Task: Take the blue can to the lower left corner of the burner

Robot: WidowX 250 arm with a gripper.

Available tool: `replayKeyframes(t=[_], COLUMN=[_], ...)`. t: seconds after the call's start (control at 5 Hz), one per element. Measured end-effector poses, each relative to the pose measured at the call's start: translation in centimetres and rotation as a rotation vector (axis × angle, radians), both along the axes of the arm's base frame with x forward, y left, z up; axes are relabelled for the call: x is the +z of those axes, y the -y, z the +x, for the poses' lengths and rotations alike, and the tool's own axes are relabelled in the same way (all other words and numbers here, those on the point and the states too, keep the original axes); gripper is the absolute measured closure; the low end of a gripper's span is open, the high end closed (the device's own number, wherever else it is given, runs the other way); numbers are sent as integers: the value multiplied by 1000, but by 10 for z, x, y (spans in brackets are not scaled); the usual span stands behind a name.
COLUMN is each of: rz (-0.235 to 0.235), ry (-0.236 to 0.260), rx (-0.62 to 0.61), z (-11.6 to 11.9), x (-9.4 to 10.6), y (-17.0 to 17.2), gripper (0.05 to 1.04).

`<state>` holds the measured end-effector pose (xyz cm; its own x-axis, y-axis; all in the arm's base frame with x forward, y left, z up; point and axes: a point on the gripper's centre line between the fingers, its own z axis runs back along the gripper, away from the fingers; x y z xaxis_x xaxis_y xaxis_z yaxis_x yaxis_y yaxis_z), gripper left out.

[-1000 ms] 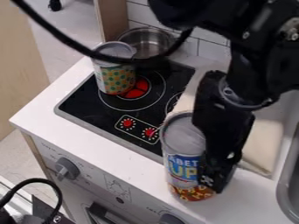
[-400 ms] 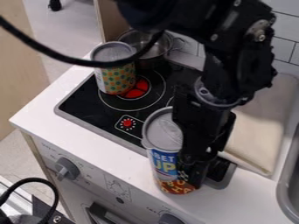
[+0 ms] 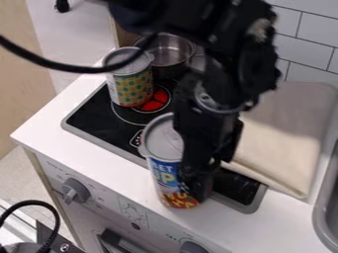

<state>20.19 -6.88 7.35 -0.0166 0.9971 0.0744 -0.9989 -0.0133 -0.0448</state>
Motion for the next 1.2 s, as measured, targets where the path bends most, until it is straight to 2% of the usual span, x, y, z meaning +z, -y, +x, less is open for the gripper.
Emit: replayKeyframes(t=[0.2,0.6,0.8,1.0,1.2], rz=[-7,14,24,20,19], ry=[24,18,40,35,58], rx=[0,-19,-36,-69,-51], z=[-2,-2,-2,0,-1], x=[4,0,1,1,5], y=[-14,-36,-44,-55,-72], gripper=[84,84,84,84,84])
